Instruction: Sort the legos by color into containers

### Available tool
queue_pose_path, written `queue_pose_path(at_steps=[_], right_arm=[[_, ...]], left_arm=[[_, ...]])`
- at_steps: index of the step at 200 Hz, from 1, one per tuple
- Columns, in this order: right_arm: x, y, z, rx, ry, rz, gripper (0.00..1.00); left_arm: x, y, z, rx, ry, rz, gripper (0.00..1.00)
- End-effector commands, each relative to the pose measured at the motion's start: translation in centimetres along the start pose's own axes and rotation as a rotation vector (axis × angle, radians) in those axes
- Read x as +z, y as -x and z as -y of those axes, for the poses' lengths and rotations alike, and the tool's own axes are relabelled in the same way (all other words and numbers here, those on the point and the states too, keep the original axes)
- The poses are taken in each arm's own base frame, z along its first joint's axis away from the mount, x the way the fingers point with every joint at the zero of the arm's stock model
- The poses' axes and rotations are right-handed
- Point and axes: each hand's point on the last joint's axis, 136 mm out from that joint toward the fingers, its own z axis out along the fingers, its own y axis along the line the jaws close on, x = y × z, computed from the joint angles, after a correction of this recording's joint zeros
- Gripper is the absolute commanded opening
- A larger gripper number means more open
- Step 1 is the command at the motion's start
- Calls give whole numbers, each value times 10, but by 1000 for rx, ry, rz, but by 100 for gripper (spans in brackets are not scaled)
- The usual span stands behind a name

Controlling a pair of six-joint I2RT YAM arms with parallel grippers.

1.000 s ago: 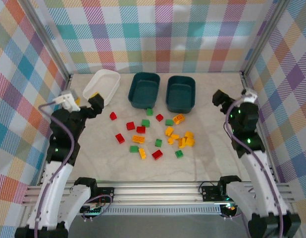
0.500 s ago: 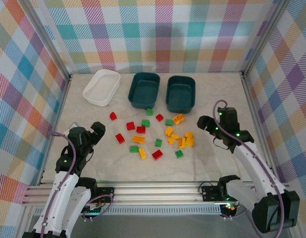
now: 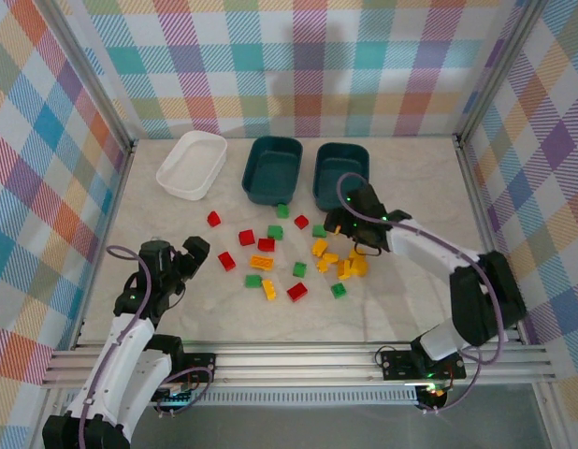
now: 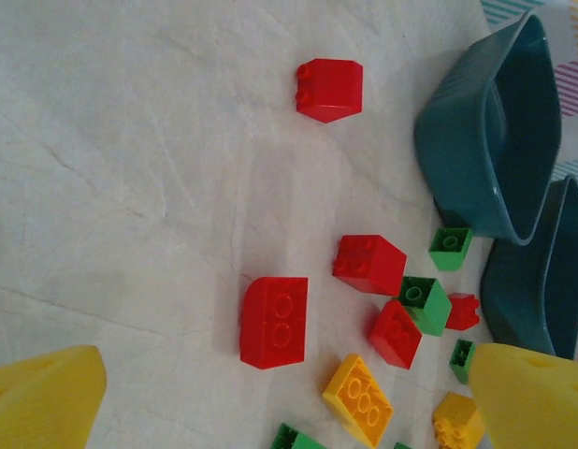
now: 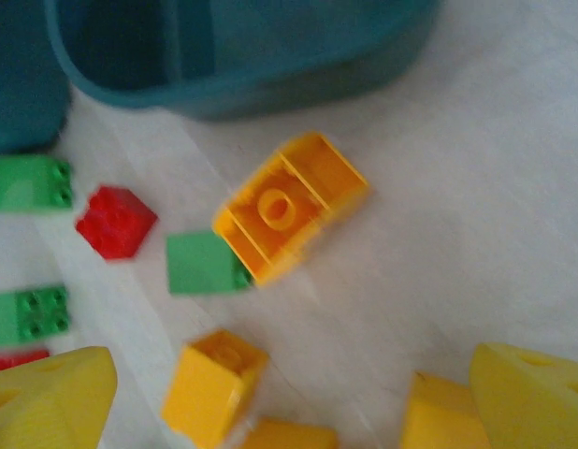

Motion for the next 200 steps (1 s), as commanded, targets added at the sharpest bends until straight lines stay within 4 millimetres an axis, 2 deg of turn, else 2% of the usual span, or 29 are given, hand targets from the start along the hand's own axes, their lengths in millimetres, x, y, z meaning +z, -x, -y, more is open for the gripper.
queue_pose_path(at_steps=[1,32,56,95,140,159,184,200], right_arm=[[9,19,0,106,-107,76,96],[19,18,10,169,-213,82,96],[30,8,14,191,-258,41,96],[46,0,6,185,-249,12,96],[65,-6,-2,177,-196,-6,95],[71,-10,1,174,-216,-19,88],[74,-12,6,158,-219,-8,69],[73,-11,7,140,-219,-1,52]], left_arm=[[3,0,9,4,-42,-7,100],[4,-6,3,9,-19,-33,100],[2,-9,-4,4,14,-43,100],[-1,-10,-14,5,33,-27,100],[-3,-12,-16,2,17,-16,100],[-4,-11,-17,1,22,-10,100],[-3,-10,-17,2,29,-9,100],[-3,-10,-18,1,38,-8,100]])
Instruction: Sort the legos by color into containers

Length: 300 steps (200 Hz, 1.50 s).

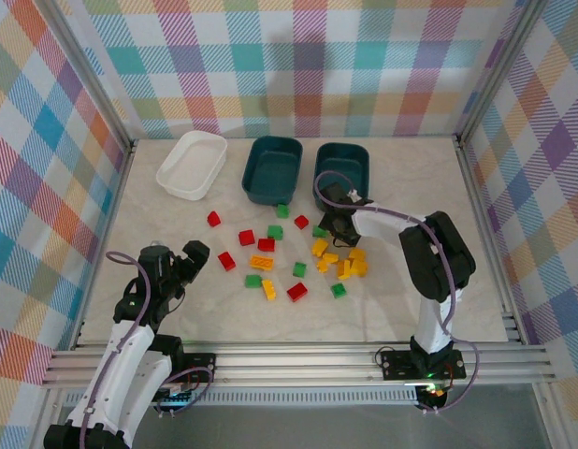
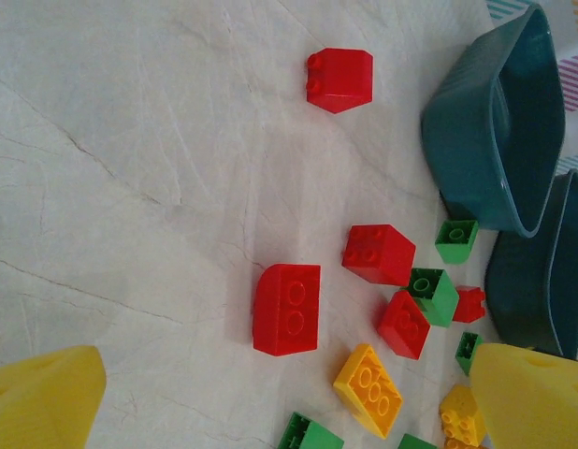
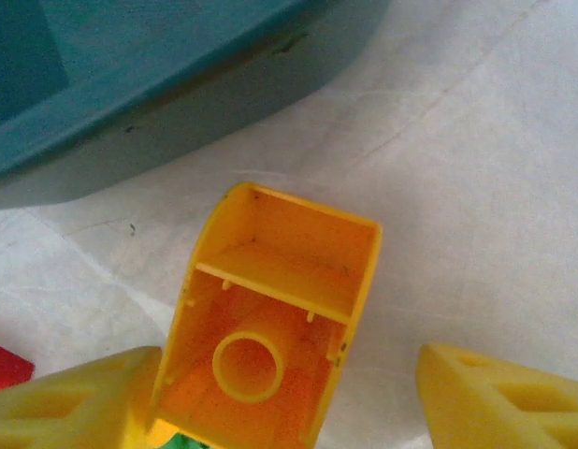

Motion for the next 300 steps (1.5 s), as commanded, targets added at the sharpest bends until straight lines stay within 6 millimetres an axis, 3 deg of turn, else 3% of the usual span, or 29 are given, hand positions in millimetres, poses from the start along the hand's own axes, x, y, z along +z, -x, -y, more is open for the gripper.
queue_pose_path(at_steps=[1,44,71,99,123,137,161,188,217,241,261,279,300], right_arm=[[0,1,-3,-17,16,21,51],[-16,-1,1,-88,31,48,23],[-46,-4,0,-174,65,104,20],[-80,1,-4,-245,125,163,21],[-102,23,-22,-335,163,234,23],[-100,41,-39,-387,174,222,24],[-70,66,-61,-434,183,126,24],[-30,92,-72,-456,157,69,29],[-20,110,-82,-454,195,58,66],[-32,126,-74,-444,196,103,75],[-47,147,-55,-413,173,155,77],[-50,165,-30,-392,109,197,81],[-40,176,-5,-381,44,185,82]], left_arm=[[1,-3,-9,2,37,-7,100],[0,1,-5,0,42,0,100],[-3,11,8,21,32,18,100],[-6,39,52,81,-11,44,100],[7,66,85,153,26,43,100],[27,80,99,184,94,3,100],[70,101,133,249,128,-70,92],[129,131,139,251,187,-143,87],[188,155,143,185,164,-261,76],[218,168,146,235,174,-300,74],[236,173,150,272,143,-309,75],[254,166,149,271,120,-353,75],[269,154,148,255,89,-403,73]])
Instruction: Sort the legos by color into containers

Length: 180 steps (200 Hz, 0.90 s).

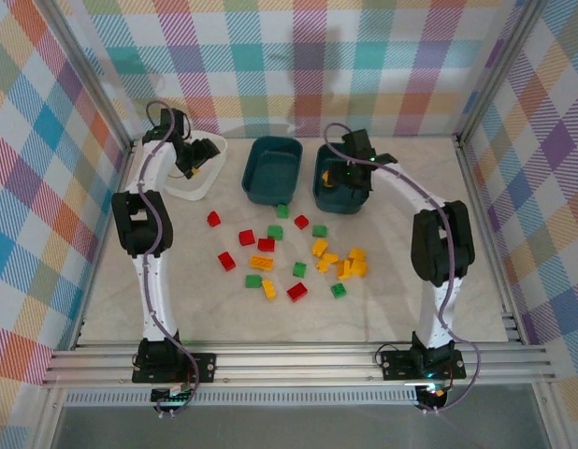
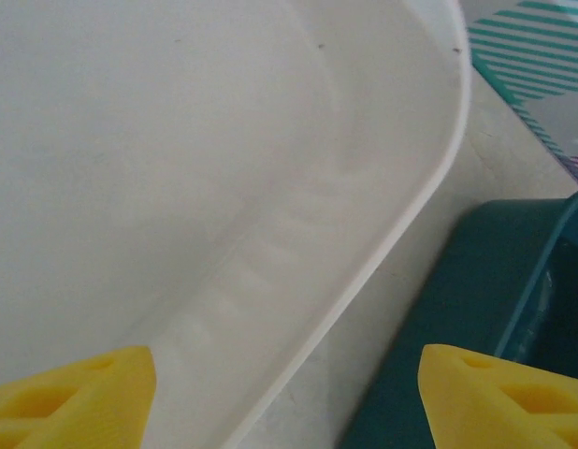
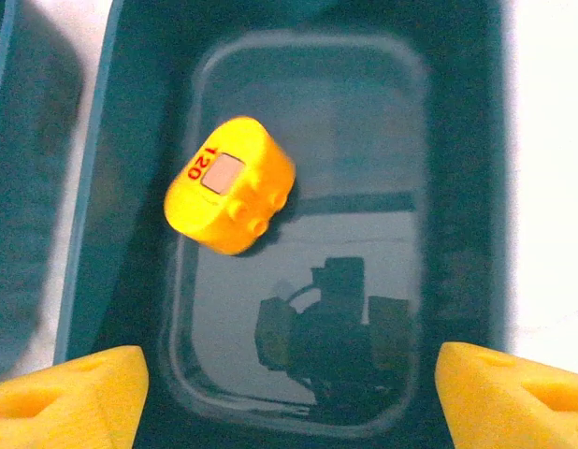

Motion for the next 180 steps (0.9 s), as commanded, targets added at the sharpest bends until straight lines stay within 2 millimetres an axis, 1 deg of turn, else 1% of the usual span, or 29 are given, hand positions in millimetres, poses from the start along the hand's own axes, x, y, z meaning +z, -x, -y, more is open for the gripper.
queue_pose_path(at_steps=[1,19,39,56,68,91,129,145,165,180], right_arm=[[-6,9,39,-3,-86,16,82],[6,4,48,-6,-87,-23,82],[19,-3,52,-19,-82,-55,82],[29,-7,52,-6,-59,-73,81],[37,-11,48,8,-23,-95,80],[48,-18,38,29,40,-120,76],[57,-24,20,78,129,-125,66],[62,-27,17,75,132,-132,64],[68,-30,17,51,127,-142,63],[68,-29,18,29,118,-146,63]], left_arm=[[12,-17,6,20,-49,-93,73],[22,-24,7,27,-46,-110,73],[28,-29,10,42,-52,-125,73],[32,-36,17,43,-89,-152,73],[33,-42,29,37,-140,-178,72],[34,-55,60,55,-221,-203,71],[40,-80,114,83,-319,-216,71],[41,-87,127,106,-322,-206,71],[43,-92,132,97,-318,-208,71],[45,-101,136,103,-313,-223,70]])
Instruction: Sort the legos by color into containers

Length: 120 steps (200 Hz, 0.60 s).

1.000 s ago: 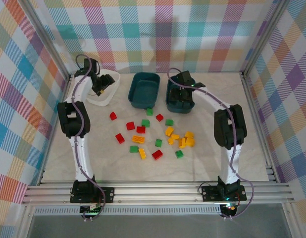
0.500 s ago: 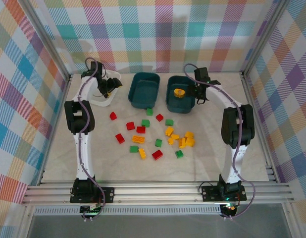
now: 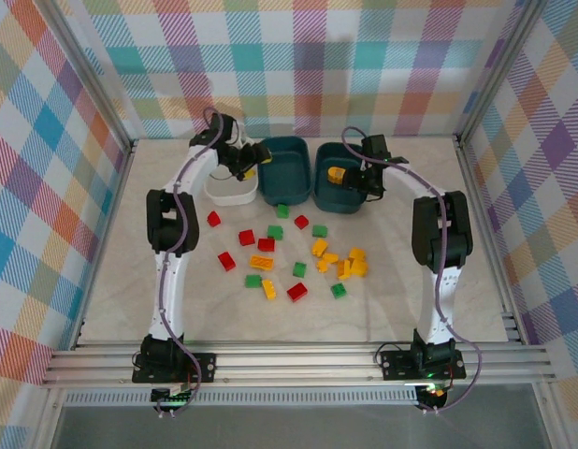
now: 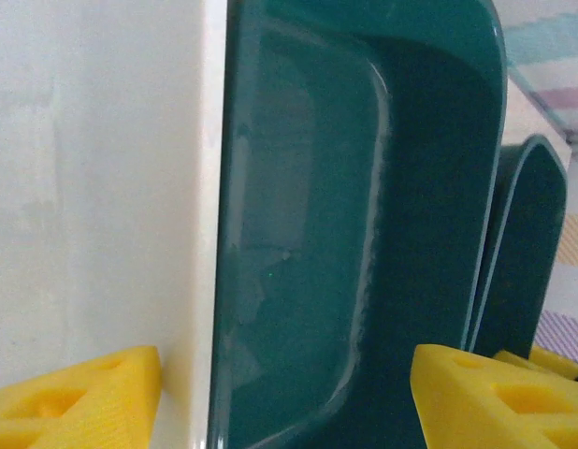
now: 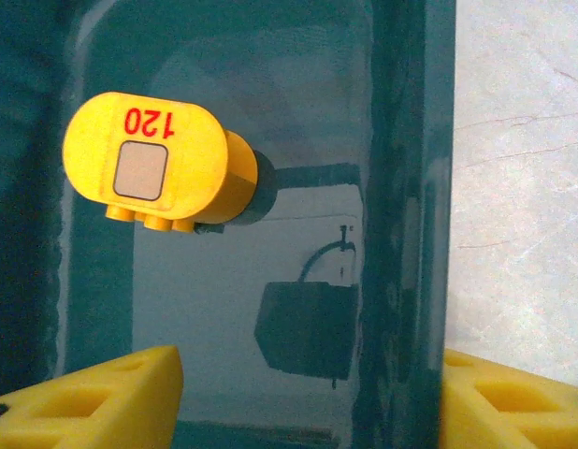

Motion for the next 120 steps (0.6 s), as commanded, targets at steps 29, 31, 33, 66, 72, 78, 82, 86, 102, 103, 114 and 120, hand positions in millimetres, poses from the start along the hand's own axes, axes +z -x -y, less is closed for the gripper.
queue_pose_path(at_steps=[29,31,33,66,72,78,82,86,102,103,114,120], right_arm=[[4,5,-4,-60,2,7,64],[4,6,-4,-63,1,10,64],[4,6,-4,-65,0,11,64],[-6,13,-4,-60,10,25,67],[-9,15,-3,-60,-3,33,68],[-15,18,-1,-61,-15,46,70],[-20,21,0,-60,-24,56,71],[-25,23,0,-58,-28,67,73],[-49,34,1,-57,-48,114,76],[-51,35,1,-56,-49,118,77],[-69,40,3,-48,-67,149,78],[-78,41,4,-46,-73,163,78]], left_arm=[[1,-6,13,26,10,4,69],[0,-6,13,27,12,5,69],[0,-6,13,28,13,6,69],[-10,-6,15,29,31,21,71],[-14,-6,18,32,31,26,72],[-20,-5,21,39,30,34,74],[-24,-4,23,43,35,40,77],[-29,-3,26,49,37,51,79],[-53,1,41,90,31,93,91],[-55,1,42,93,31,96,91],[-73,4,53,113,24,128,100],[-82,6,59,124,15,143,100]])
